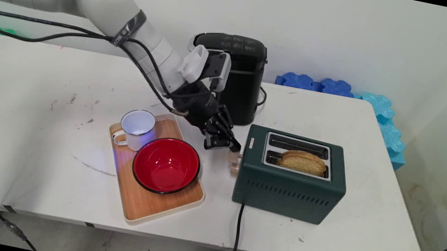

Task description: Press the toaster switch

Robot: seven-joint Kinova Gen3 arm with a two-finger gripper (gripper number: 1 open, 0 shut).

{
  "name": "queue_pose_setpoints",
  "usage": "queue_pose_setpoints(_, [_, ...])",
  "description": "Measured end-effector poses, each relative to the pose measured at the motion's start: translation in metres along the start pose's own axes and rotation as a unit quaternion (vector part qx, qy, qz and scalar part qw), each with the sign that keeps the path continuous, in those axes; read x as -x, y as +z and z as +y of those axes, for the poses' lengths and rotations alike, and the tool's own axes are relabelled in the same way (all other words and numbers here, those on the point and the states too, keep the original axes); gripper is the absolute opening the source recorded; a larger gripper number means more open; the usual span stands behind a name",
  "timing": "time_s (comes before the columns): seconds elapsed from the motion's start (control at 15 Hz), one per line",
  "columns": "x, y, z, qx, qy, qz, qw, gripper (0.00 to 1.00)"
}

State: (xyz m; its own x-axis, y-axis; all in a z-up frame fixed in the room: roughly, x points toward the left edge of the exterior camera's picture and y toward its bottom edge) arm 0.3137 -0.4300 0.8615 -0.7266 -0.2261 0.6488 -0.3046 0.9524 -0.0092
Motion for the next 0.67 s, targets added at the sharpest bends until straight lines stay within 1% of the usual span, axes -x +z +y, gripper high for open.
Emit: queue_pose_setpoints(0.67, [0.0066, 0.0055, 0.0041, 0.004, -0.010, 0.002, 0.9999, 0.00])
